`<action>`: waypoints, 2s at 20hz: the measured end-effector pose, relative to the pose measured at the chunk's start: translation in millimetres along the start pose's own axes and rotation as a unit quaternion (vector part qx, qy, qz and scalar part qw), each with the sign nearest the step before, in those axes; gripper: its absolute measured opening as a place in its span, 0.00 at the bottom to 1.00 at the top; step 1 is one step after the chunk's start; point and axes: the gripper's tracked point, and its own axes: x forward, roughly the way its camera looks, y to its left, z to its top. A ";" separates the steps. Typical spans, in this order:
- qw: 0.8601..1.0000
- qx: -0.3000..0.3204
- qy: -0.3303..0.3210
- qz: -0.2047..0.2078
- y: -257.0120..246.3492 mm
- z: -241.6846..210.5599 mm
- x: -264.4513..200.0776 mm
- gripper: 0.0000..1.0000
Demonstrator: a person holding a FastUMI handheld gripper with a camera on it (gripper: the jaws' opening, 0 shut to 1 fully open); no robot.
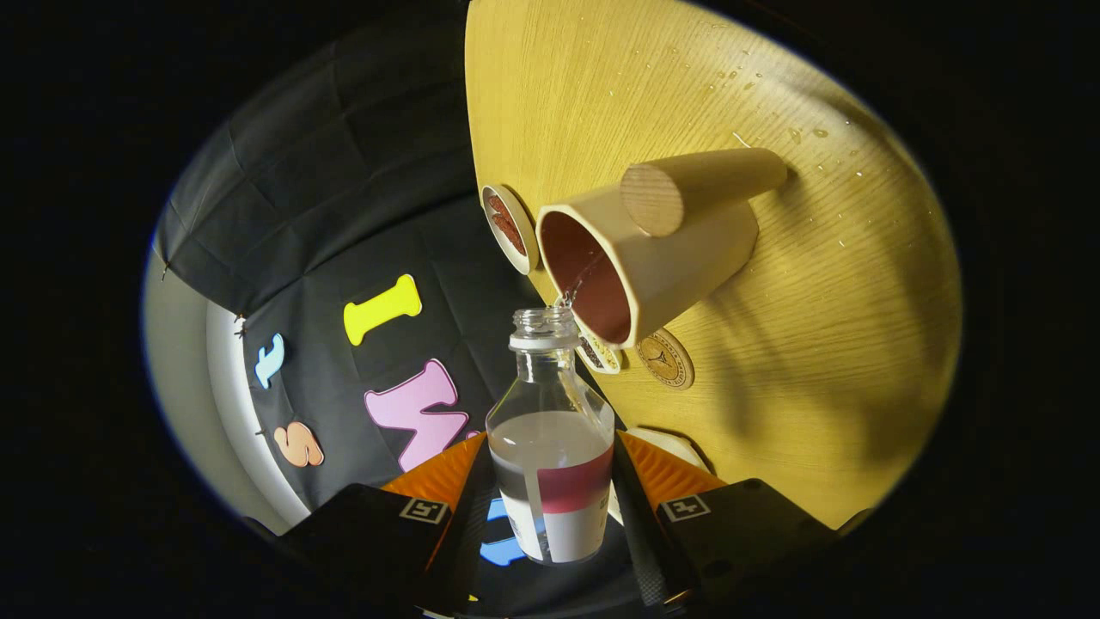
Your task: Take the bottle from table, then pour the juice into the cup, finally place the bottle on the coaster
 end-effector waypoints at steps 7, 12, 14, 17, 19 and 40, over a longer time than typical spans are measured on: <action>0.999 0.044 -0.015 0.002 7.1 -4.2 5.2 0.74; 0.997 0.073 -0.025 0.010 14.2 -5.5 7.9 0.74; 0.996 0.088 -0.027 0.010 16.3 -7.0 8.4 0.74; 0.994 0.104 -0.031 0.015 19.9 -7.7 8.0 0.74; 0.993 0.109 -0.035 0.018 23.2 -6.9 5.8 0.74; 0.976 0.193 -0.072 0.069 50.7 -1.5 8.1 0.74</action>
